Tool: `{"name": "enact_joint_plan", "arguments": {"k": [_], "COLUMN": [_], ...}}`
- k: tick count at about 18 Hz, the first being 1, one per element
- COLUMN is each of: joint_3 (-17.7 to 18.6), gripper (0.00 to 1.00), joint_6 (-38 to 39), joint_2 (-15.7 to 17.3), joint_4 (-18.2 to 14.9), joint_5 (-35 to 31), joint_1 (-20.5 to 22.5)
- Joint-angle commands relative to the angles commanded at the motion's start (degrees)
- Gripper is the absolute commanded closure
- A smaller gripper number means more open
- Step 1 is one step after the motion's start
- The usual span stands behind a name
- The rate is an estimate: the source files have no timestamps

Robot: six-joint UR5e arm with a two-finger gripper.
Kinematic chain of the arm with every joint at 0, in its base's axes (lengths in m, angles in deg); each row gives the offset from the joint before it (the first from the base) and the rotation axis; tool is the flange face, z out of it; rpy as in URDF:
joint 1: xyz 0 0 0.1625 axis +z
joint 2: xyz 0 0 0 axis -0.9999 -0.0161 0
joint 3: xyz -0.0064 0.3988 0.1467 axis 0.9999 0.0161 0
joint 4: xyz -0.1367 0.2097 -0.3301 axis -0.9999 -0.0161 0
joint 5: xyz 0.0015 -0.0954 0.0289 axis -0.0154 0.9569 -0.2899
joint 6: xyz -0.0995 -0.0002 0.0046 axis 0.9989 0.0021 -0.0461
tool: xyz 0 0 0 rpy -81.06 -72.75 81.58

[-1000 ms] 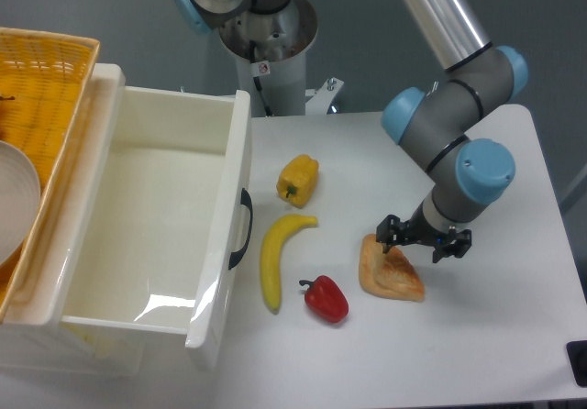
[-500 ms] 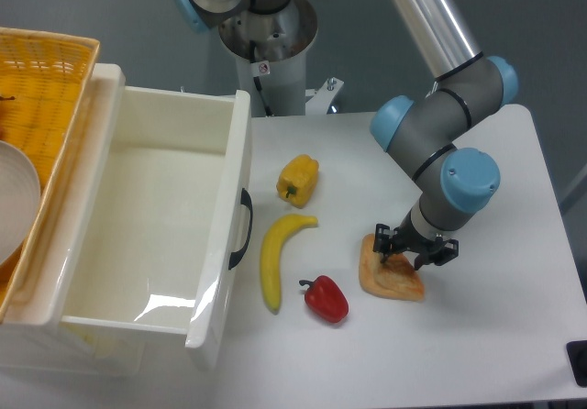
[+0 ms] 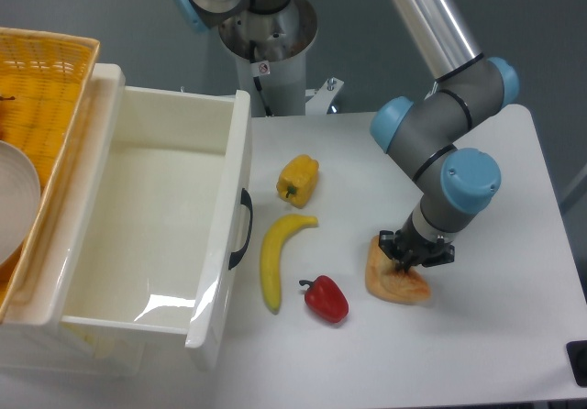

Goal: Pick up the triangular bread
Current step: 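Lift the gripped bread slice up and away from the table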

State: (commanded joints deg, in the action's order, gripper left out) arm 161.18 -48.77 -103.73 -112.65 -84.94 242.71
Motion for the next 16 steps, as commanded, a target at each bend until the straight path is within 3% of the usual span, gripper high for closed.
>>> {"name": "enact_joint_plan", "arguments": {"k": [3, 8, 11, 16], "joint_3": [-1.6, -3.1, -5.8, -10.3], "gripper": [1.0, 1.0, 1.0, 1.0], "joint_6": [-5.9, -7.0, -10.9, -16.4], "joint_2": [0.2, 1.2, 1.4, 1.8], "joint_4": [-0.4, -3.0, -7.7, -14.4], "joint_5": [-0.1, -3.7, -8.3, -8.5], "joint_1": [1.3, 1.8, 1.5, 2.4]}}
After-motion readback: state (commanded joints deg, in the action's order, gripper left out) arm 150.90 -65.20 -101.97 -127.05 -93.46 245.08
